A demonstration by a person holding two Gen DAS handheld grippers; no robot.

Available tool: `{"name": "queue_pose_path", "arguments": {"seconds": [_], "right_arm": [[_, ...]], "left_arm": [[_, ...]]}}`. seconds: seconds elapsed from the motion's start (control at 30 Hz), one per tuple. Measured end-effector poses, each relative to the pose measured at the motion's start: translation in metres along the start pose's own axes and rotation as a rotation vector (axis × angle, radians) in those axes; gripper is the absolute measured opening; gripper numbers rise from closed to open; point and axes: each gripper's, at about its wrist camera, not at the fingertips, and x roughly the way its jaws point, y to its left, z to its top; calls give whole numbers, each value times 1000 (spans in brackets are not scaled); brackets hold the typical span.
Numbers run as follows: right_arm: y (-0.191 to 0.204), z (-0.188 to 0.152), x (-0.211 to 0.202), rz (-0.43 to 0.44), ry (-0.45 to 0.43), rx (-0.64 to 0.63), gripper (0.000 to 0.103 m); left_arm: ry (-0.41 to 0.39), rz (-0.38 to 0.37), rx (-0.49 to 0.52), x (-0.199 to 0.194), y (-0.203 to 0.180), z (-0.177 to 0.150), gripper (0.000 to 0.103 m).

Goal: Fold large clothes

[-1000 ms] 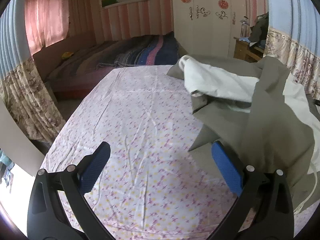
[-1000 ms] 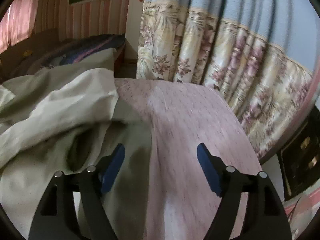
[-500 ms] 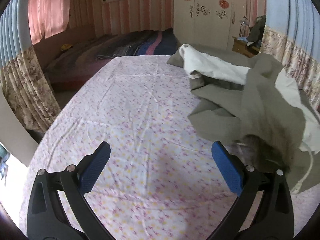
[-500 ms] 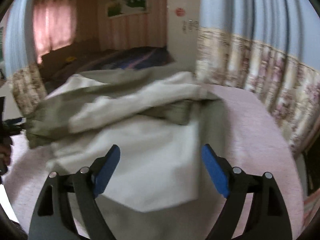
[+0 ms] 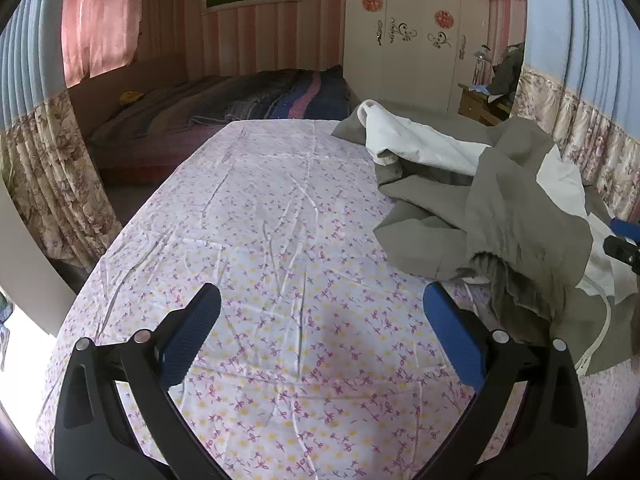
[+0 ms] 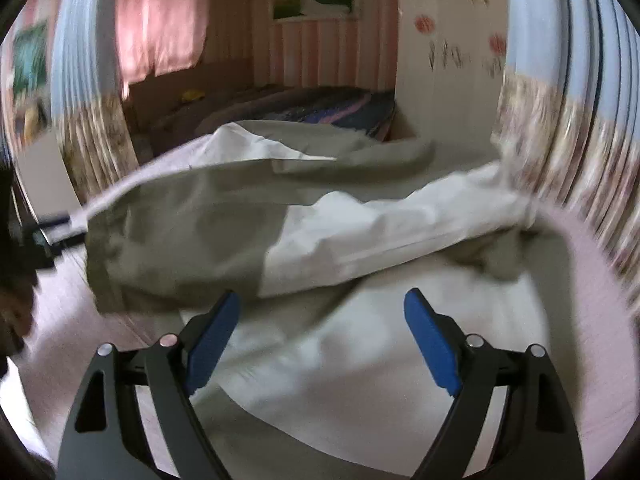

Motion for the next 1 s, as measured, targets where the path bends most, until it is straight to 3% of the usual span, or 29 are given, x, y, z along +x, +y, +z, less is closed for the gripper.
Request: {"name": "queue_pose_path", "arguments": {"seconds": [0.3,0.33,0.43,0.47,0.57,0.63,0.83,1.0], "right_arm": [[14,12,35,-13,41,-3,84],[14,13,38,-6,52,-3,79],[19,9,57,-2,108,-25,29],[21,8,60,-9,111,-38,21],[19,8,57,-10,89,-38,8],[15,8,50,-19,63,-38,6],[-25,24,8,-175,-49,-27,3],[-117,26,-27,-444,-71,30,2]], "left_arm": [[-2,-11,1,11,0,5,100],[-2,-14,1,13,-1,6,100],[-3,-24,3,16,-5,8,100],[-5,-27,5,17,-6,9,100],[-7,-28,8,19,-8,10,100],[-4,-28,5,20,-7,10,100],[-8,-17,6,20,-6,15,100],[-19,-12,25,19,-13,20,100]]}}
